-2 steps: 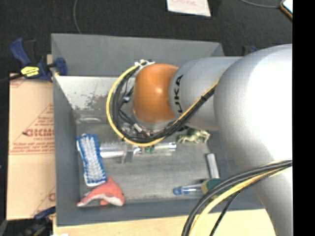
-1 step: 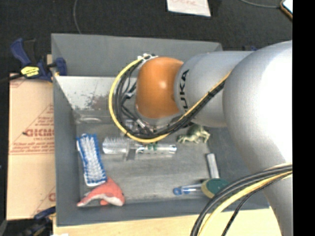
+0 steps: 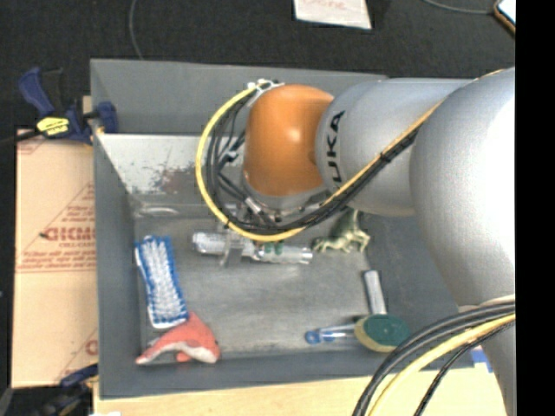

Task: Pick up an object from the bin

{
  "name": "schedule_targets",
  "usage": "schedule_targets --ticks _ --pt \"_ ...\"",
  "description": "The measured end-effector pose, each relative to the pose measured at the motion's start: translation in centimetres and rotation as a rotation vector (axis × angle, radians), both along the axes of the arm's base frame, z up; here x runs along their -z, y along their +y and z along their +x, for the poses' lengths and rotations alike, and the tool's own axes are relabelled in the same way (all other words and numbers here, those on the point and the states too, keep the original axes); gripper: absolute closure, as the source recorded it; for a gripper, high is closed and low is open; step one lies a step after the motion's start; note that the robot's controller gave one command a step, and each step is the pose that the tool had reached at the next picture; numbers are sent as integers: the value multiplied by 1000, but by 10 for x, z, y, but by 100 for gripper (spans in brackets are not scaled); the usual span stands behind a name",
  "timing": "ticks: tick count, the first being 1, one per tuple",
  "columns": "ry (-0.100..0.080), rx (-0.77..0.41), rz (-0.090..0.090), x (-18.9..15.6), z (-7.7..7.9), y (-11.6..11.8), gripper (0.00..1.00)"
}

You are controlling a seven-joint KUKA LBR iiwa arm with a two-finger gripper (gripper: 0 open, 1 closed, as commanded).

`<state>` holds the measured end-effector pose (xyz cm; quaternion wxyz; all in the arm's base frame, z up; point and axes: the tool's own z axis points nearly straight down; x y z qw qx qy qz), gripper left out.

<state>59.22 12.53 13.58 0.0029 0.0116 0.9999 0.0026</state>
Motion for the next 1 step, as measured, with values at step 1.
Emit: schedule_targets --ticks 1 --pt "-1 1 1 -14 0 0 100"
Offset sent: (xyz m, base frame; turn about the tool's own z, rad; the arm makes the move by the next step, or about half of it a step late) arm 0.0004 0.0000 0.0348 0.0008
